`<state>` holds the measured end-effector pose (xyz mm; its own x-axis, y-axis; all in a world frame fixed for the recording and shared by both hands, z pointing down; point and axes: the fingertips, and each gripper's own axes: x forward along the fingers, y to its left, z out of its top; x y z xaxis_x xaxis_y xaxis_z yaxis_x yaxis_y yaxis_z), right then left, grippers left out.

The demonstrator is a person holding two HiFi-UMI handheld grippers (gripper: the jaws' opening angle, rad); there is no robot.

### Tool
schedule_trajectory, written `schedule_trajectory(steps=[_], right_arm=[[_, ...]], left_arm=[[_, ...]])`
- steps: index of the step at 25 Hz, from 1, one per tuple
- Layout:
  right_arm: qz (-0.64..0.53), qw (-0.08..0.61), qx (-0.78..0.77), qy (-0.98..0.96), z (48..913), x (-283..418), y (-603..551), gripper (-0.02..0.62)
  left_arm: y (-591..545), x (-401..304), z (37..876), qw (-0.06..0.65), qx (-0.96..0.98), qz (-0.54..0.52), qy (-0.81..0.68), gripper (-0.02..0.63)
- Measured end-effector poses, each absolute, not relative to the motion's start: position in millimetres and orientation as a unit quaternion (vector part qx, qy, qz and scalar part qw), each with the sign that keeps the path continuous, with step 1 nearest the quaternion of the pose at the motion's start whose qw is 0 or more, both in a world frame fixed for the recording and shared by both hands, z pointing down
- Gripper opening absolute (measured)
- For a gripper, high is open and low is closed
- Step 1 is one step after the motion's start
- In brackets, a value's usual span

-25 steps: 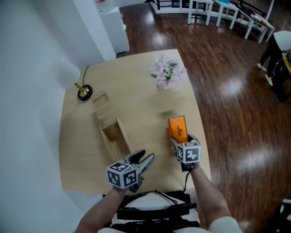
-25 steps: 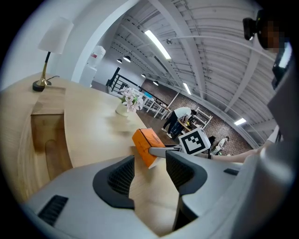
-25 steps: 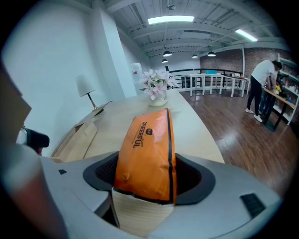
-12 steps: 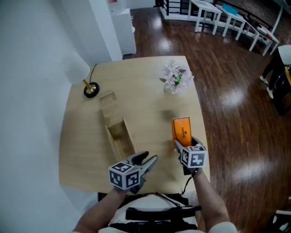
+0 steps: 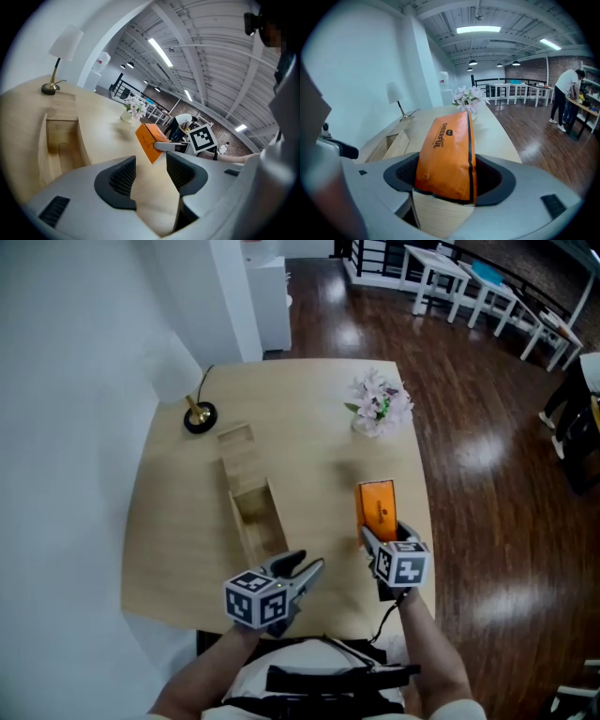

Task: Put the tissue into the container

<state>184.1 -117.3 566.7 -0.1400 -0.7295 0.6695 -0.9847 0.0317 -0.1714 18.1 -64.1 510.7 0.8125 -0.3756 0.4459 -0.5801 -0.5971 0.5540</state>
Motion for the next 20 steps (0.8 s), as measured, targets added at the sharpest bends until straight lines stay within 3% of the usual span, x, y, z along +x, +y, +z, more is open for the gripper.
schedule_trajectory(steps=[20], right_arm=[[0.284,0.217,0.592,-0.723,547.3,112.6,-140.0,0.350]], left_arm=[[-76.4,-44.1,503.7,0.356,0.872,0.119,-0.316,0.204]])
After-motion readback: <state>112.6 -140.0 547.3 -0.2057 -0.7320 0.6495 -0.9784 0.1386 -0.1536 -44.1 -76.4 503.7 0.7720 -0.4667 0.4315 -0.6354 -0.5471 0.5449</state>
